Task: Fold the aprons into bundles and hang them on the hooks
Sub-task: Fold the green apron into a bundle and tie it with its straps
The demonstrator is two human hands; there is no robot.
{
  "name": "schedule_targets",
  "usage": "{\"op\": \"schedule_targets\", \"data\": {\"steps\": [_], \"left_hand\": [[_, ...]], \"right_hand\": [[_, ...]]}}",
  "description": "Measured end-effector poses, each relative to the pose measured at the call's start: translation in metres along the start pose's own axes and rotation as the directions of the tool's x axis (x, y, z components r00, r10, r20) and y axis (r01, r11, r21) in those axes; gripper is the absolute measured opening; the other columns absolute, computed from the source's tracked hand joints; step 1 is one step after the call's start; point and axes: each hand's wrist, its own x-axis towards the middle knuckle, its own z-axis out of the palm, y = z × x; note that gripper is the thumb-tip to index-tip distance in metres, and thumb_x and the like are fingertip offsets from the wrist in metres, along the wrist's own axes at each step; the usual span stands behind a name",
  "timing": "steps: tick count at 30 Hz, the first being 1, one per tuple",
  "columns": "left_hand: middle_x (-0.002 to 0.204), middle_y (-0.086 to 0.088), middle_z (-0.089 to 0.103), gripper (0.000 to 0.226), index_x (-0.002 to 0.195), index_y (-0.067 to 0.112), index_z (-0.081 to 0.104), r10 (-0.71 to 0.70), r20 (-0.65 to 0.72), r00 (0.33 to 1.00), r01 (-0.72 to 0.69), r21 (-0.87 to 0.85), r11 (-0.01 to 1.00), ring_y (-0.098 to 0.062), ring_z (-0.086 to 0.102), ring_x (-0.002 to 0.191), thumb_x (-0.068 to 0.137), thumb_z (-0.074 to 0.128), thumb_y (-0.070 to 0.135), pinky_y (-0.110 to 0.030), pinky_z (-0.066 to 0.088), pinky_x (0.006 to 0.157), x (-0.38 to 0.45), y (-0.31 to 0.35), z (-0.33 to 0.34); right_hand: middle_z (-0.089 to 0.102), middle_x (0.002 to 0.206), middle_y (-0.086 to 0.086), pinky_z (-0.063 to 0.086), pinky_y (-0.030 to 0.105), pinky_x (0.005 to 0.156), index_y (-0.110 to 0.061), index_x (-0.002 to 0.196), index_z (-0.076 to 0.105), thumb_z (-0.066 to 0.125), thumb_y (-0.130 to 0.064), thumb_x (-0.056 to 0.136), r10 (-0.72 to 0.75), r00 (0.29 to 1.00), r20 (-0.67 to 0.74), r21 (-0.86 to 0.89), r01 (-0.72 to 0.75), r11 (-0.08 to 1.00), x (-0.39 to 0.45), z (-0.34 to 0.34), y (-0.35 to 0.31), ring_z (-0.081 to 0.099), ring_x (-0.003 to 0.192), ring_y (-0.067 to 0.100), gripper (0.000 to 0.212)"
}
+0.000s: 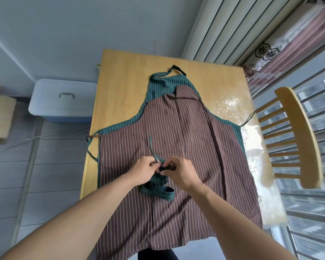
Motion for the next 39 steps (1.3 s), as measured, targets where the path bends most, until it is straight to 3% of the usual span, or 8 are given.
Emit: {"op": "schedule_targets", "data": {"steps": [5, 8, 12, 17, 24, 27, 33, 39], "left_hand": [[0.091, -0.005, 0.075, 0.023, 0.103, 0.01, 0.065, -0.011, -0.086, 0.996, 0.005, -0.067, 0.998, -0.022, 0.068, 0.081, 0.1, 0.062, 0.032, -0.043, 0.056, 0.077, 0.0, -0.001, 0.001], [0.083, -0.014, 0.075, 0.025, 0.1, 0.004, 0.057, -0.036, -0.123, 0.992, 0.025, -0.097, 0.995, -0.024, 0.063, 0.071, 0.101, 0.061, 0.029, -0.042, 0.053, 0.071, 0.001, 0.001, 0.004], [0.065, -0.005, 0.063, 0.024, 0.095, 0.006, 0.061, -0.06, -0.124, 0.99, 0.05, -0.087, 0.995, -0.013, 0.048, 0.055, 0.103, 0.057, 0.028, -0.029, 0.04, 0.056, 0.002, 0.004, 0.005], [0.071, 0.0, 0.069, 0.024, 0.086, 0.015, 0.062, -0.045, -0.115, 0.992, 0.036, -0.081, 0.996, -0.018, 0.061, 0.068, 0.103, 0.056, 0.03, -0.044, 0.055, 0.074, 0.006, 0.007, 0.001], [0.058, 0.005, 0.066, 0.029, 0.078, 0.017, 0.07, 0.004, -0.099, 0.995, -0.005, -0.015, 1.0, -0.003, 0.051, 0.045, 0.102, 0.059, 0.032, -0.03, 0.046, 0.057, 0.0, 0.005, 0.004], [0.061, 0.002, 0.067, 0.031, 0.077, 0.014, 0.07, -0.02, -0.098, 0.995, 0.015, -0.049, 0.999, -0.007, 0.052, 0.052, 0.102, 0.059, 0.03, -0.029, 0.045, 0.061, -0.002, 0.003, 0.006], [0.076, -0.003, 0.073, 0.024, 0.083, 0.016, 0.068, -0.088, -0.134, 0.987, 0.072, -0.125, 0.99, -0.016, 0.064, 0.072, 0.101, 0.058, 0.029, -0.039, 0.055, 0.078, -0.002, 0.005, 0.005], [0.079, -0.003, 0.074, 0.02, 0.093, 0.016, 0.068, -0.063, -0.114, 0.992, 0.049, -0.118, 0.992, -0.019, 0.067, 0.075, 0.102, 0.058, 0.03, -0.041, 0.056, 0.081, -0.008, 0.006, 0.003]], "right_hand": [[0.077, 0.097, -0.003, 0.055, 0.02, 0.087, -0.018, 0.103, 0.08, 0.07, -0.013, 0.094, -0.219, 0.975, -0.043, -0.231, 0.204, 0.951, 0.001, 0.011, 0.001, 0.069, 0.087, 0.009, 0.014], [0.075, 0.09, 0.004, 0.059, 0.037, 0.079, -0.013, 0.105, 0.08, 0.067, -0.008, 0.095, -0.349, 0.935, -0.068, -0.378, 0.3, 0.876, -0.004, 0.017, 0.004, 0.069, 0.083, 0.023, 0.017], [0.069, 0.079, 0.002, 0.061, 0.037, 0.063, -0.014, 0.107, 0.079, 0.077, 0.005, 0.081, -0.4, 0.912, -0.089, -0.48, 0.313, 0.819, -0.006, 0.022, 0.01, 0.064, 0.073, 0.022, 0.033], [0.061, 0.077, -0.001, 0.056, 0.031, 0.055, -0.017, 0.106, 0.077, 0.076, 0.004, 0.078, -0.423, 0.905, -0.046, -0.544, 0.333, 0.77, -0.006, 0.026, 0.003, 0.058, 0.071, 0.018, 0.035], [0.06, 0.102, 0.0, 0.056, 0.032, 0.088, -0.017, 0.114, 0.075, 0.063, -0.003, 0.095, -0.345, 0.939, -0.002, -0.489, 0.3, 0.819, -0.006, 0.031, 0.006, 0.056, 0.097, 0.018, 0.026], [0.062, 0.113, -0.003, 0.051, 0.028, 0.097, -0.021, 0.114, 0.076, 0.058, -0.015, 0.101, -0.352, 0.936, -0.007, -0.462, 0.309, 0.831, -0.005, 0.032, 0.008, 0.055, 0.105, 0.015, 0.024], [0.069, 0.078, -0.008, 0.055, 0.029, 0.056, -0.02, 0.091, 0.073, 0.07, -0.017, 0.089, -0.403, 0.909, -0.106, -0.535, 0.289, 0.794, -0.01, 0.032, 0.001, 0.059, 0.08, 0.014, 0.004], [0.072, 0.077, -0.003, 0.055, 0.03, 0.065, -0.014, 0.103, 0.071, 0.061, -0.011, 0.097, -0.373, 0.917, -0.143, -0.45, 0.275, 0.849, -0.012, 0.03, 0.002, 0.056, 0.077, 0.015, 0.012]]}}
